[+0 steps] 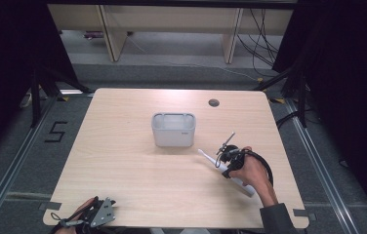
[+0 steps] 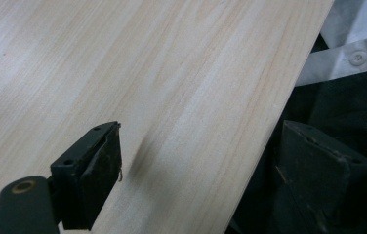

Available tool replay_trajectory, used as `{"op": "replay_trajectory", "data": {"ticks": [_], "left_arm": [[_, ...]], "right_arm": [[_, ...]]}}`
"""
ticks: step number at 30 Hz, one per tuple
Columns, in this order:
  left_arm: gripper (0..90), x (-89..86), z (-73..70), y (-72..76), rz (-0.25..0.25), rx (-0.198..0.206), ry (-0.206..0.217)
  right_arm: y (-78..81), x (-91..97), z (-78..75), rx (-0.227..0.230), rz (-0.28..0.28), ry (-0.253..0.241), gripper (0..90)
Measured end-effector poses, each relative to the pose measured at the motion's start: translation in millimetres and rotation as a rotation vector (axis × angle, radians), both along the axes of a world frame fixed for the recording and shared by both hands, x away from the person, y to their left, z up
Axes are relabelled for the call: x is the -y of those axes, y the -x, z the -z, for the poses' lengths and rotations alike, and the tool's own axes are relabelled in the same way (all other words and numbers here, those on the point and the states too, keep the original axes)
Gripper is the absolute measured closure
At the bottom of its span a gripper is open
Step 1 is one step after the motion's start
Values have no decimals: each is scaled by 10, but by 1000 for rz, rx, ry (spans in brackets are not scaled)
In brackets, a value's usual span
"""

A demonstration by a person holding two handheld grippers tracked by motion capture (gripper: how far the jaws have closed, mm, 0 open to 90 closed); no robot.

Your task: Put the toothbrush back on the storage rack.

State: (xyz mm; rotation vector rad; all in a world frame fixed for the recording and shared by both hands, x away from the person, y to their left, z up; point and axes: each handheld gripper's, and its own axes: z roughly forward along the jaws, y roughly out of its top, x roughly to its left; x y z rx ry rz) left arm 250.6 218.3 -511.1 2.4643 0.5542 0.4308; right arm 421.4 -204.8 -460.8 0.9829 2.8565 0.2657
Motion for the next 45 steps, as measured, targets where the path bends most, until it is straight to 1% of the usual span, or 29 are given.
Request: {"op": "replay_trajectory", "data": {"ticks": [1, 2, 3, 4, 5, 7, 8, 10, 13, 14, 15, 16, 18, 20, 21, 22, 23, 25, 26, 29, 30, 33, 35, 36, 37, 38, 41, 43, 45], "left_arm": [[160, 0, 0, 0, 0, 0, 0], [160, 0, 1, 0, 0, 0, -1], [160, 0, 1, 0, 0, 0, -1], [160, 0, 0, 0, 0, 0, 0], [160, 0, 0, 0, 0, 0, 0], [160, 4, -6, 5, -11, 14, -14], [160, 4, -6, 5, -11, 14, -14], [160, 4, -7, 5, -10, 12, -12], [162, 6, -5, 7, -10, 12, -13], [162, 6, -7, 6, -10, 12, -12], [162, 6, -7, 6, -10, 12, -12], [161, 5, -7, 6, -10, 12, -12], [162, 4, -7, 6, -10, 12, -13], [162, 4, -4, 3, -13, 14, -14], [161, 4, -4, 3, -13, 14, -14], [161, 4, -4, 3, -11, 12, -14], [161, 4, 1, 2, -11, 8, -14], [161, 2, 6, -2, 0, -6, -3], [161, 7, 9, 2, -1, -5, 0], [161, 11, 3, 4, 3, -4, -2], [161, 11, 1, 4, 3, -3, -2], [161, 8, 5, 3, 1, -3, -2], [161, 8, 4, 4, 0, -1, -1], [161, 8, 1, 3, 1, -1, -1], [161, 10, 0, 4, 2, -1, -1], [161, 11, 2, 4, 3, -2, -1], [161, 10, 12, 1, -2, -4, -1], [161, 12, 3, 3, 0, -4, -3], [161, 10, 3, 3, 1, -3, -2]], "right_arm": [[0, 0, 0, 0, 0, 0, 666], [8, 36, -46, 11, -5, -32, 666], [8, 36, -46, 11, -5, -32, 666], [23, 76, -114, 32, 6, -83, 666], [23, 76, -114, 32, 6, -83, 666], [45, 121, -202, 57, 10, -142, 667], [45, 121, -202, 57, 10, -142, 667], [53, 167, -265, 103, 7, -178, 667], [71, 206, -340, 142, 24, -223, 668], [63, 236, -378, 184, -1, -255, 668], [63, 236, -378, 184, -1, -255, 668], [90, 241, -428, 196, 33, -270, 668], [89, 253, -447, 195, 30, -276, 667], [67, 292, -495, 280, 25, -321, 668], [67, 292, -495, 280, 25, -321, 668], [59, 312, -506, 335, -3, -362, 667], [55, 353, -561, 371, 26, -416, 668], [63, 369, -590, 375, 45, -429, 667], [61, 408, -637, 403, 63, -463, 667], [63, 439, -669, 416, 72, -486, 667], [46, 455, -668, 455, 63, -495, 667], [43, 474, -681, 461, 82, -501, 667], [37, 479, -689, 511, 108, -516, 667], [39, 482, -696, 503, 122, -530, 667], [44, 483, -701, 512, 142, -551, 667], [32, 493, -713, 534, 139, -576, 667], [16, 502, -724, 554, 133, -595, 667], [18, 501, -729, 581, 156, -631, 667], [-2, 513, -739, 580, 137, -645, 667]]}}
